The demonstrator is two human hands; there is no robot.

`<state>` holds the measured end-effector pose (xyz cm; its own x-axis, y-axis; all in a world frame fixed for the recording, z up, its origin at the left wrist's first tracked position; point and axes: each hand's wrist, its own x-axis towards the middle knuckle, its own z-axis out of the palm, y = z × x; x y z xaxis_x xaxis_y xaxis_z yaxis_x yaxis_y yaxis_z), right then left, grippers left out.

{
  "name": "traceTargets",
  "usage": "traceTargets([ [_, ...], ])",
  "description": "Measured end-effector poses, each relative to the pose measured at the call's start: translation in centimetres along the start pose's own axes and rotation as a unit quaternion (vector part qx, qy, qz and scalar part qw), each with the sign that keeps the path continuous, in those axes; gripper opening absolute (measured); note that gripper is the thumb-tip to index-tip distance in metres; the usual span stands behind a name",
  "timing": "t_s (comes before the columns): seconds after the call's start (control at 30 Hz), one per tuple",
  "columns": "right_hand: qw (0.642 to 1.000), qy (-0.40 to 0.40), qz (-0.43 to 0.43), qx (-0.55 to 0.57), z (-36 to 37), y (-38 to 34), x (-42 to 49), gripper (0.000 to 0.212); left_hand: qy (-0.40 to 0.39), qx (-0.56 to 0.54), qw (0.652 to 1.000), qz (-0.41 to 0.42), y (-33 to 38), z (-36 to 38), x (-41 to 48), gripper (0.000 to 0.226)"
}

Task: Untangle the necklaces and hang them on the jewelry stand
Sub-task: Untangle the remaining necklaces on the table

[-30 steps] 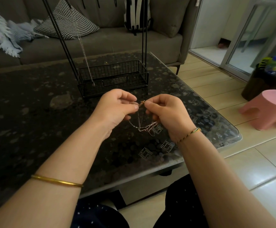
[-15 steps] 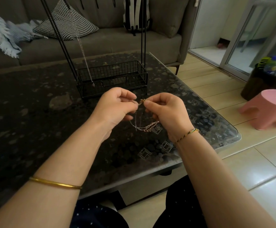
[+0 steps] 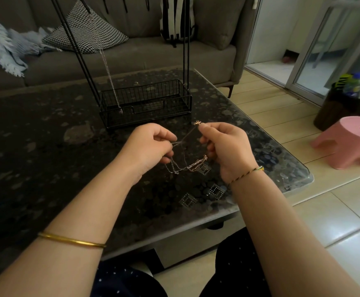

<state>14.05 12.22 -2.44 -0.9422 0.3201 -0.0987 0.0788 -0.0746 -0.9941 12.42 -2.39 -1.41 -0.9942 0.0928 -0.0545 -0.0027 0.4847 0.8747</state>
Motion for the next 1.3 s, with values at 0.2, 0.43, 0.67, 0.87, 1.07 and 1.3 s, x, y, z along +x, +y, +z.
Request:
traceTargets([
  [0.2, 0.999, 0.023, 0.016, 0.047, -0.2, -0.2, 0.1, 0.01, 0.024, 0.088, 0.996, 0.008, -0.3, 0.0, 0.1, 0.019],
  [0.43, 0.984, 0.01, 0.037, 0.176, 0.0, -0.4, 0.2, 0.01, 0.048, 0.071, 0.996, 0.008, -0.3, 0.0, 0.2, 0.021],
  [0.67, 0.981, -0.034, 0.014, 0.191, 0.4, -0.5, -0.1, 0.011, 0.067, 0.027, 0.997, 0.012, -0.4, 0.0, 0.3, 0.013],
  [0.87, 0.987, -0.03, 0.01, 0.16, 0.6, -0.3, 0.0, 0.014, 0.074, 0.035, 0.996, 0.021, -0.2, -0.2, 0.2, 0.009],
  [1.07, 0.977, -0.026, 0.032, 0.207, 0.7, -0.3, 0.0, 0.013, 0.084, 0.046, 0.995, 0.004, -0.7, -0.4, 0.6, 0.009],
  [1.3, 0.999, -0.033, 0.014, -0.013, 0.7, 0.1, -0.2, 0.005, 0.081, 0.0, 0.995, -0.057, -0.4, -0.7, 0.6, 0.016],
])
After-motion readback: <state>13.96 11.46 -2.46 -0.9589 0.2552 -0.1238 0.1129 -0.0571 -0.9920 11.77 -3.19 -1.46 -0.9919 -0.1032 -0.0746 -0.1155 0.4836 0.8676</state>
